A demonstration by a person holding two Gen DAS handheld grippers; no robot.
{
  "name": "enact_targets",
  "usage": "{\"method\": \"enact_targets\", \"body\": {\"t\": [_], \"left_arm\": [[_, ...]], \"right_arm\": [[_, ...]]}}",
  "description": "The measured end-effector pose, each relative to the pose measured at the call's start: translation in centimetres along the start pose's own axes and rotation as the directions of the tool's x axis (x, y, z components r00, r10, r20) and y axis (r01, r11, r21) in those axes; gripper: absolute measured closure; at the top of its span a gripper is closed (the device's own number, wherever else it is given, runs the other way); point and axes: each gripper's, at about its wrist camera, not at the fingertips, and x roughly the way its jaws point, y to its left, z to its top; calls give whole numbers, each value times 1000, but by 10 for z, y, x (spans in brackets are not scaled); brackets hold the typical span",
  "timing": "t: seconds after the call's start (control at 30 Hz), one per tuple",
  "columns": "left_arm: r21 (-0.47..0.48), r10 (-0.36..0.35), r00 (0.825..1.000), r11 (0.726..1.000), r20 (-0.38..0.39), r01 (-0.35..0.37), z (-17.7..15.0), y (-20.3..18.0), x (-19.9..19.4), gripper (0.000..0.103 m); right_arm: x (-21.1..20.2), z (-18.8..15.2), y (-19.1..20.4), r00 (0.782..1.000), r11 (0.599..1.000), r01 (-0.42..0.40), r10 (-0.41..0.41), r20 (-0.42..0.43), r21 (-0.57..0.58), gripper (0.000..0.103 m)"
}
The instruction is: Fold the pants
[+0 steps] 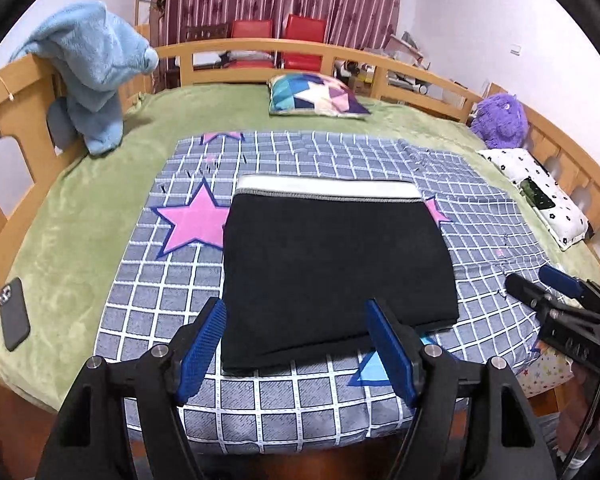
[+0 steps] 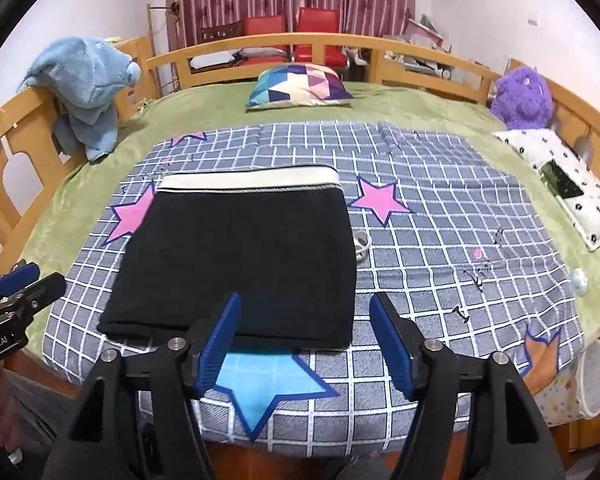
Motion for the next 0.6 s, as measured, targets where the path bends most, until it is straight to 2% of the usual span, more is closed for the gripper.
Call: {"method": "enact_targets", "body": {"t": [0.07,0.1,0.2,0.3,0.4,0.6], "left_arm": [[14,28,1000,1000,10,-28,0,-4,-5,26],[16,34,999,999,11,-34,0,-5,-5,25],[-5,55,998,998,-1,-55,-4,-3,-6,25],[-37,46,998,998,-41,-48,-6,-1,-5,24],[-47,59,998,997,-38,-60,-8,1,-7,24],[-51,74,996,996,-46,-76,-14,4,-7,24]], "right_arm": [[-9,0,4,999,1000,10,-9,40,-21,13],[-13,0,4,998,1000,15,-14,61,-20,10],[-16,-7,-2,998,1000,8,-8,67,7,10],[-16,-8,-8,999,999,6,-8,49,40,10],[-21,-7,-10,998,998,-7,3,70,57,9],[-17,-5,-7,998,999,-8,6,61,46,9]]}}
